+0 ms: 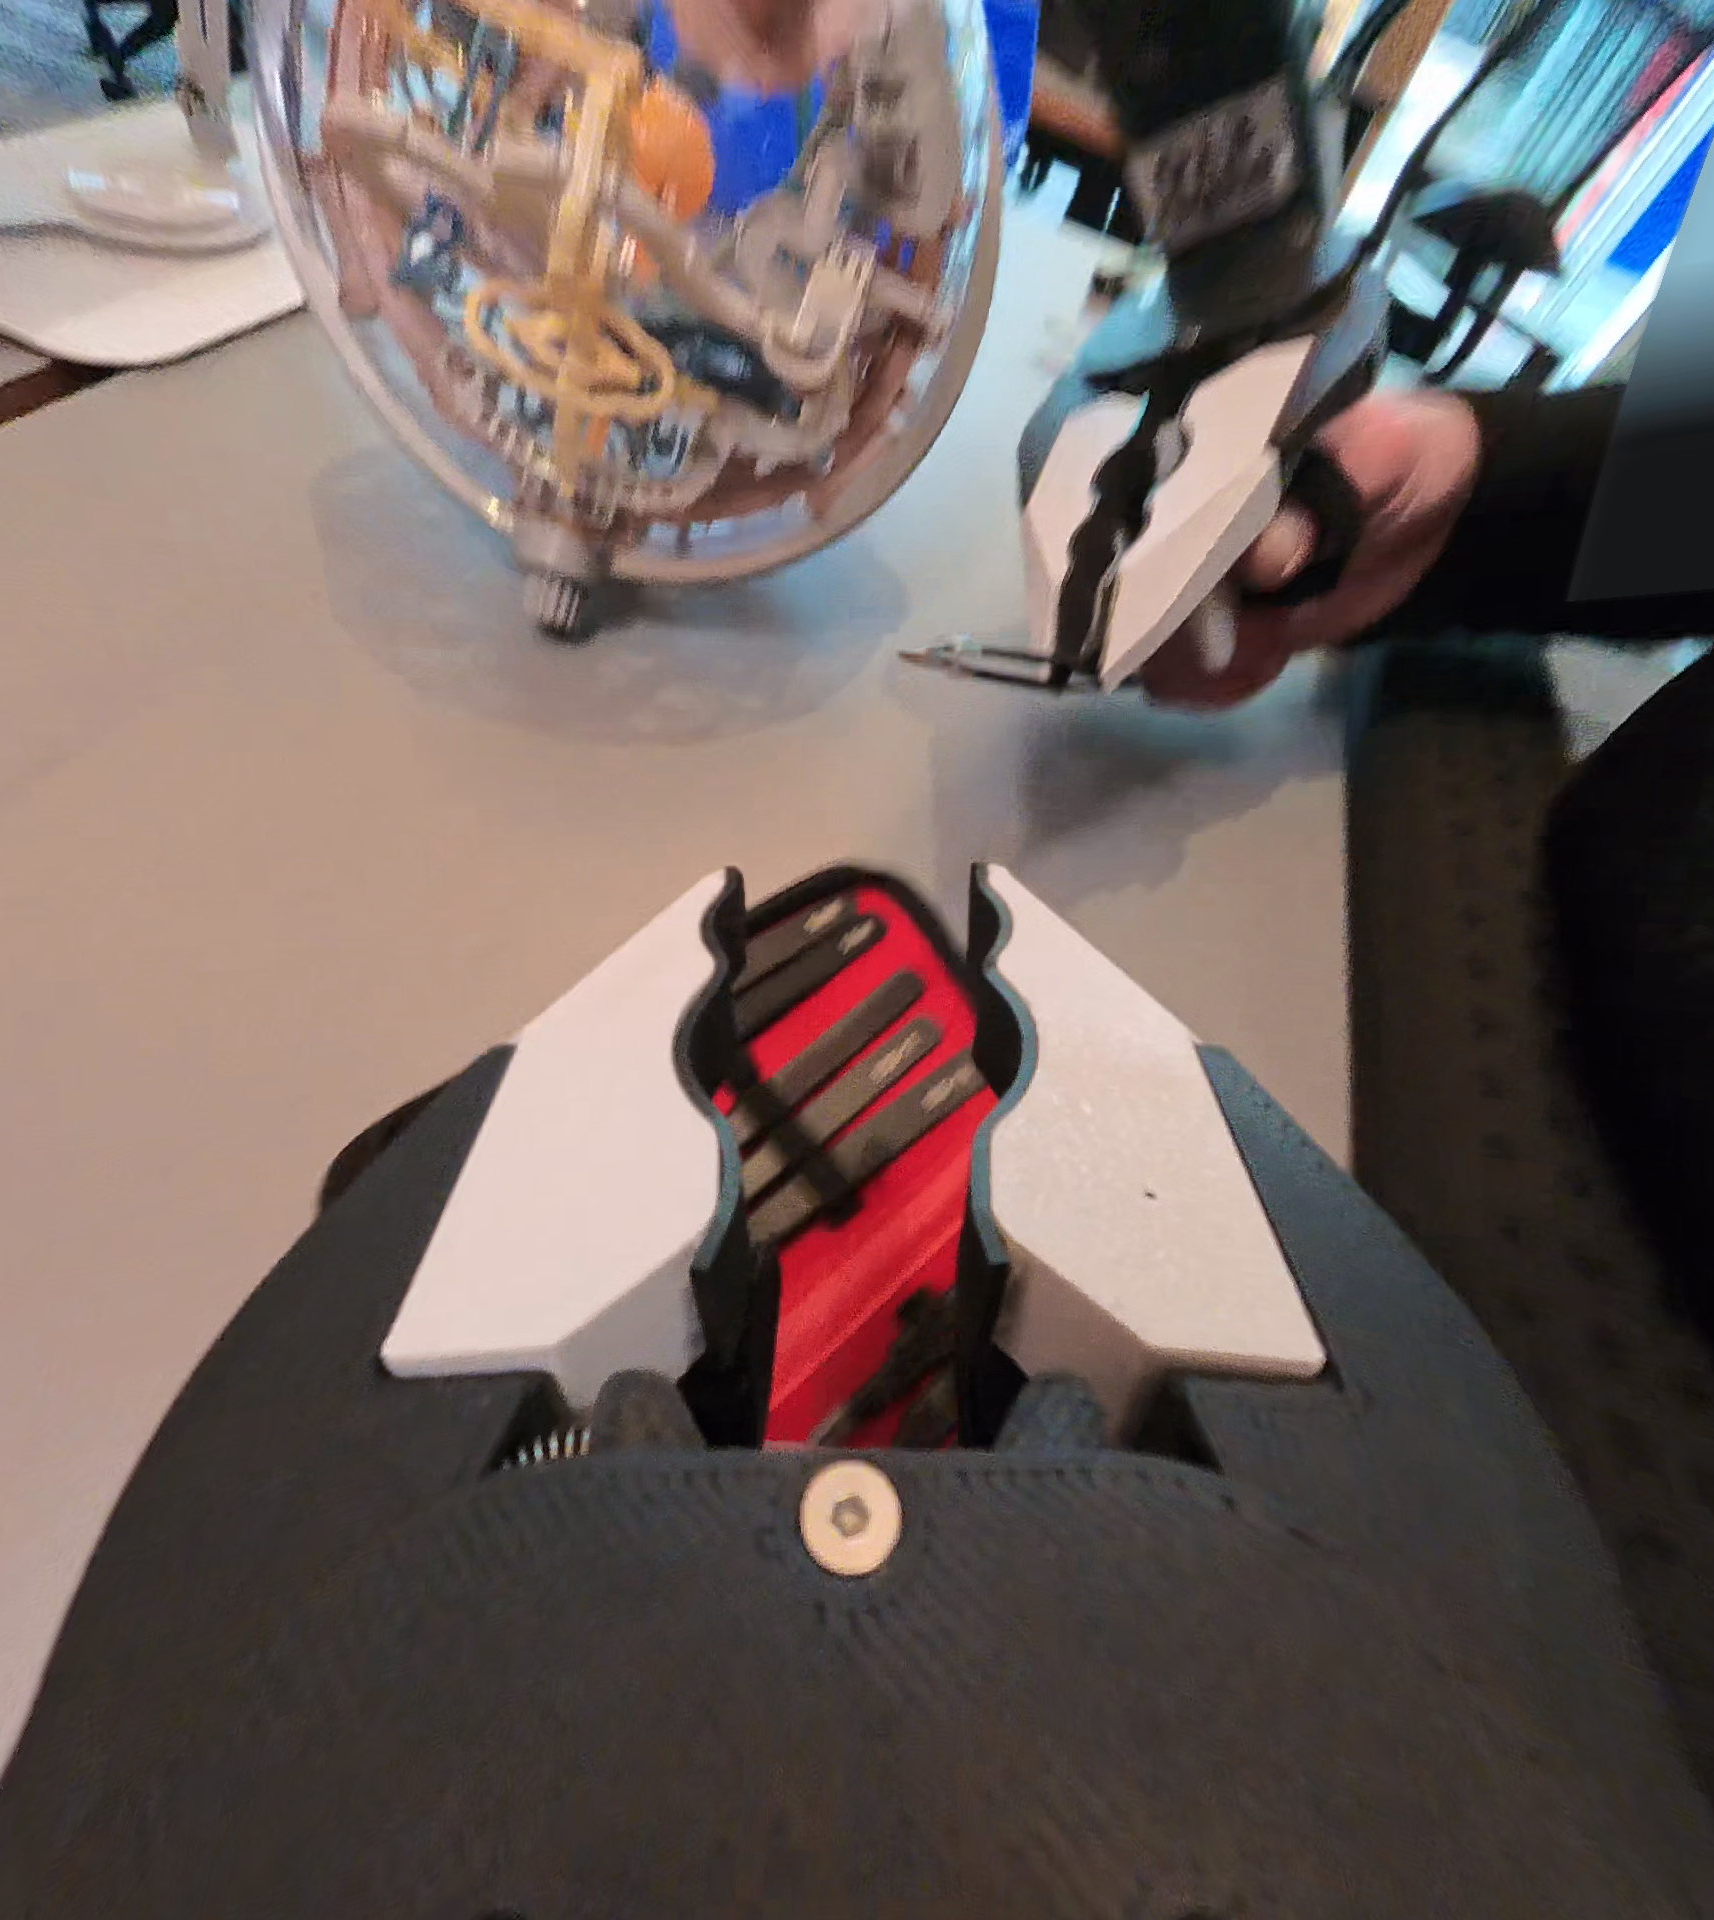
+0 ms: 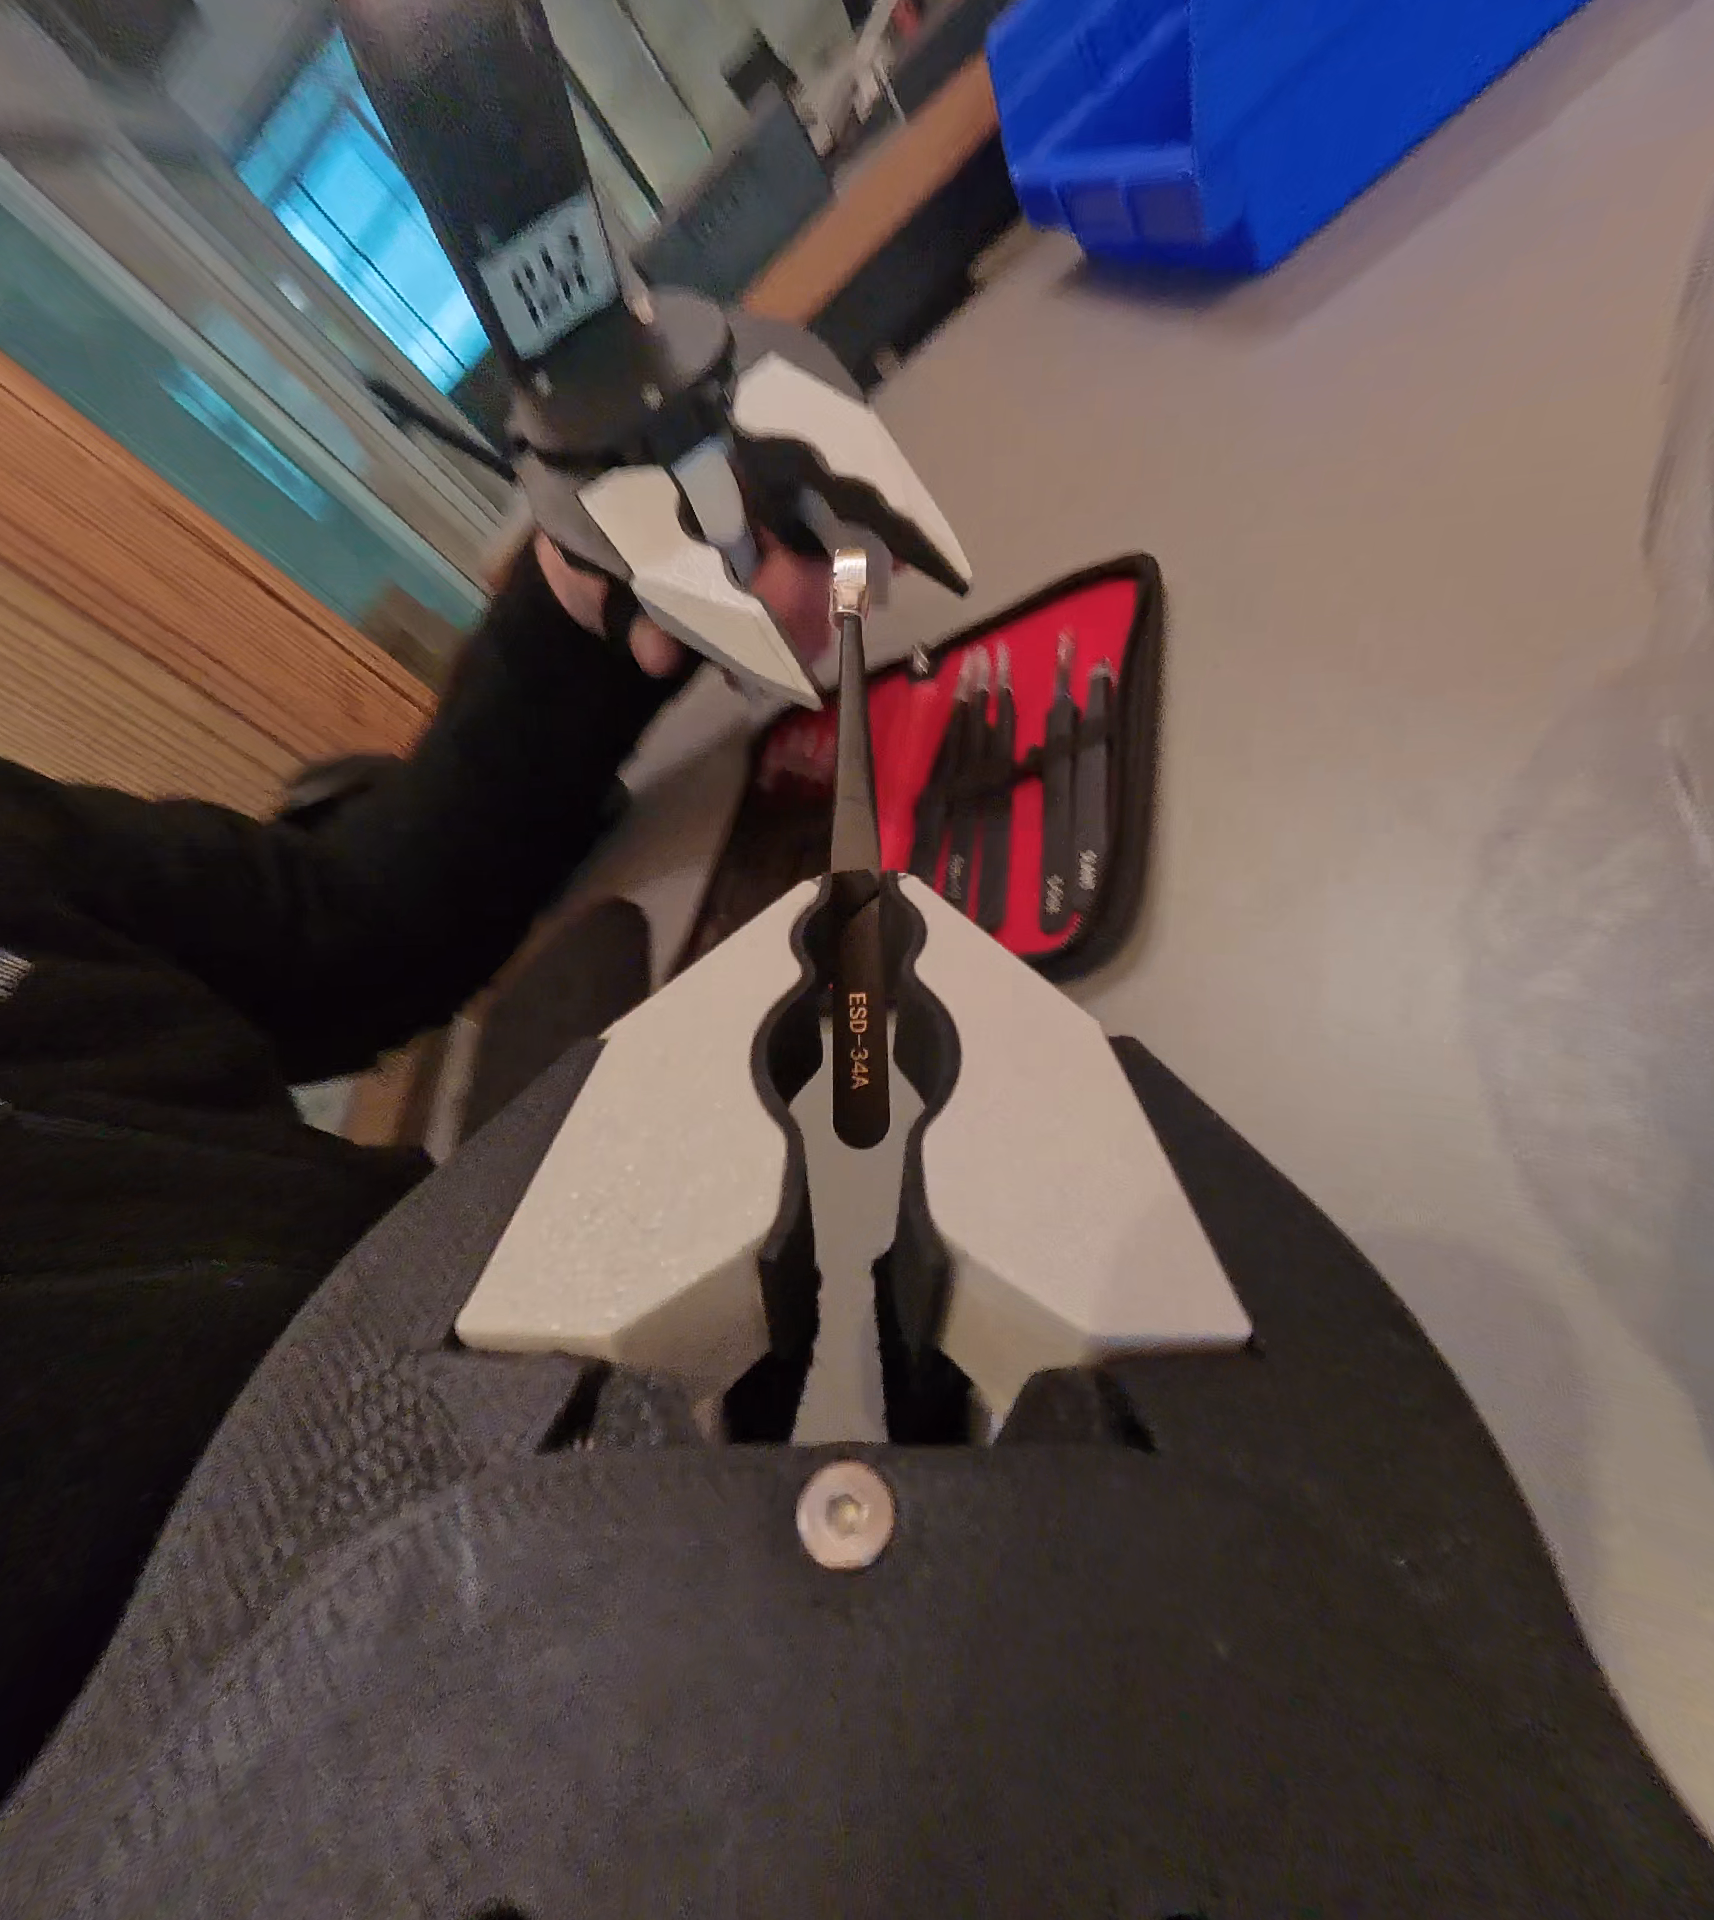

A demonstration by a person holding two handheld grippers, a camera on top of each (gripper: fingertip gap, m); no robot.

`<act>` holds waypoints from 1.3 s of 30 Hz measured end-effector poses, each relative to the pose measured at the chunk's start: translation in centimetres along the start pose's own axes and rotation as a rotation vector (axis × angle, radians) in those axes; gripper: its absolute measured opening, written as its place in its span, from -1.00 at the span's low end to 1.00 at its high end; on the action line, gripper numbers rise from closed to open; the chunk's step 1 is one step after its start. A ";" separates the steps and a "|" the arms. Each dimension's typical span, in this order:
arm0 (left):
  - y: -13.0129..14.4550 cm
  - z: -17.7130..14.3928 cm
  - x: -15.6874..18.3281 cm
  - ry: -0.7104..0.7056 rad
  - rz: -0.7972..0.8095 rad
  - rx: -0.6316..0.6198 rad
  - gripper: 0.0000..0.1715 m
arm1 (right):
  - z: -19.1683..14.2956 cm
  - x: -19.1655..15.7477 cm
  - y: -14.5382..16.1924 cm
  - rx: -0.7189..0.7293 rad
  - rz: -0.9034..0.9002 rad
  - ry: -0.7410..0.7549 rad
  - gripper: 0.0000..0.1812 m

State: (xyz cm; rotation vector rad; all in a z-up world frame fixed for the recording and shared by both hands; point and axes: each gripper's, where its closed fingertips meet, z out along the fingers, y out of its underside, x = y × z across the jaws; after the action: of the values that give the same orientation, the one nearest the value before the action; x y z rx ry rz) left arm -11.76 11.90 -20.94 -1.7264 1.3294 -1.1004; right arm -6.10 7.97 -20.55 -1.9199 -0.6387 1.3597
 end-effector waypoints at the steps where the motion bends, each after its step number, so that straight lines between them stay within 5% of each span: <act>1: -1.1 0.4 1.0 0.041 -0.031 0.052 -0.55 | -0.2 -0.6 -0.5 0.038 0.025 -0.037 -0.95; 9: -6.5 1.3 4.8 0.151 -0.167 0.271 -0.78 | -1.0 -3.2 -1.3 0.111 0.025 -0.130 -0.95; 21: -8.3 2.5 8.3 0.213 -0.168 0.407 -0.95 | -3.2 -4.9 -0.5 0.114 -0.077 -0.142 -0.94; 24: -8.9 3.1 9.1 0.228 -0.147 0.429 -0.96 | -3.3 -5.5 -0.3 0.084 -0.139 -0.146 -0.77; 39: -9.9 4.9 10.6 0.264 -0.130 0.462 -0.96 | -4.9 -5.8 -0.4 0.077 -0.280 -0.105 -0.94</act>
State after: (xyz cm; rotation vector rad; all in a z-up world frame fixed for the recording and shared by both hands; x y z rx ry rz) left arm -2.18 4.12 -11.89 -1.3710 1.0118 -1.6104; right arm -3.38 2.77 -15.71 -1.6363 -0.8584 1.2911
